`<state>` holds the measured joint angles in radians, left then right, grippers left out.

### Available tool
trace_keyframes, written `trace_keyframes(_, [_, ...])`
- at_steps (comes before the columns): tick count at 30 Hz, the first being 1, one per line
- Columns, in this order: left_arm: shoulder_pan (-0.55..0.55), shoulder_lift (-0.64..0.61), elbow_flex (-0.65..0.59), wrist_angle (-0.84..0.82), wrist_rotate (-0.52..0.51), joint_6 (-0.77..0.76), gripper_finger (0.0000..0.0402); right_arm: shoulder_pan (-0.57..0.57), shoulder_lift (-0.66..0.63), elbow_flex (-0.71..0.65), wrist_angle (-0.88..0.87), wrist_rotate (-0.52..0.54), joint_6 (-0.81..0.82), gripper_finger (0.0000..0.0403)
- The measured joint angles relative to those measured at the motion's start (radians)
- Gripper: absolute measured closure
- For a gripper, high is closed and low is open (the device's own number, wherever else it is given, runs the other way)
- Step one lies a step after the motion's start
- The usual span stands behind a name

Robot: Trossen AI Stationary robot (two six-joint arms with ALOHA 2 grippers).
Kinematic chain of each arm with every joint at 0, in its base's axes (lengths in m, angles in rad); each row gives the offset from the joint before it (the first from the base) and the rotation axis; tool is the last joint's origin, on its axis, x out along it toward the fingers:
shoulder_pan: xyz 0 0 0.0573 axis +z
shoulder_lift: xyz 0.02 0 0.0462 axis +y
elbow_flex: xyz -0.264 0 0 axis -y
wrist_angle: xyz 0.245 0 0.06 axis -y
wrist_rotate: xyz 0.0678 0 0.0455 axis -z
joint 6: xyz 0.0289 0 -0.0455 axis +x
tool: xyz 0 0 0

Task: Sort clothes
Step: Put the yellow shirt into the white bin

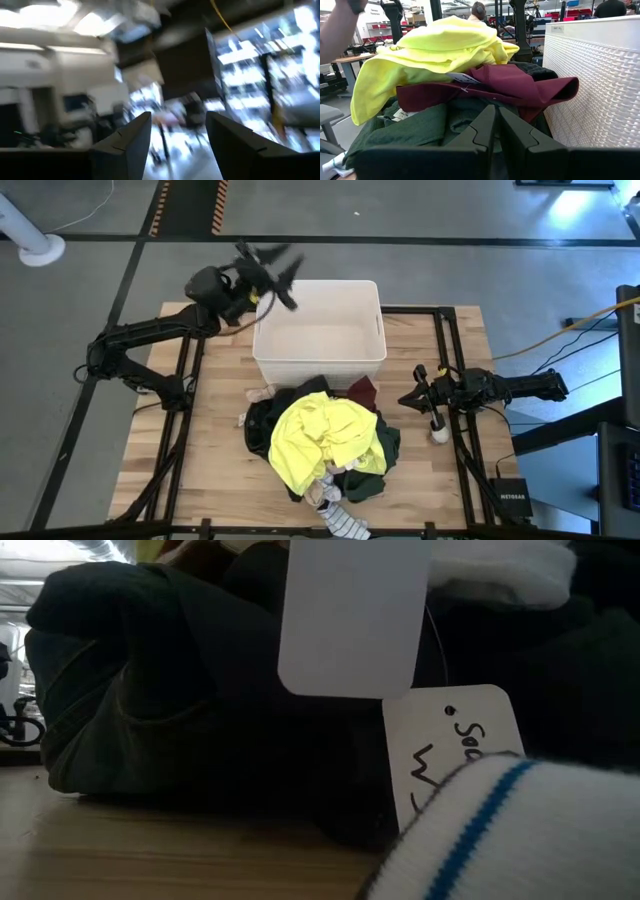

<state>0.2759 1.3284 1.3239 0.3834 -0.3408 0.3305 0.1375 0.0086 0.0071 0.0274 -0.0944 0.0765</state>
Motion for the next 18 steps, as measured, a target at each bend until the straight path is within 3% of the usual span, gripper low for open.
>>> trace_keyframes(7, [-0.203,0.0,0.0,-0.46,0.008,0.029,0.0218,0.0,0.0,0.0,0.0,0.0,0.0,0.0363])
trace_keyframes(18, [-0.501,0.013,0.0,-0.88,0.009,-0.318,0.0218,0.0,0.0,0.0,0.0,0.0,0.0,0.0363])
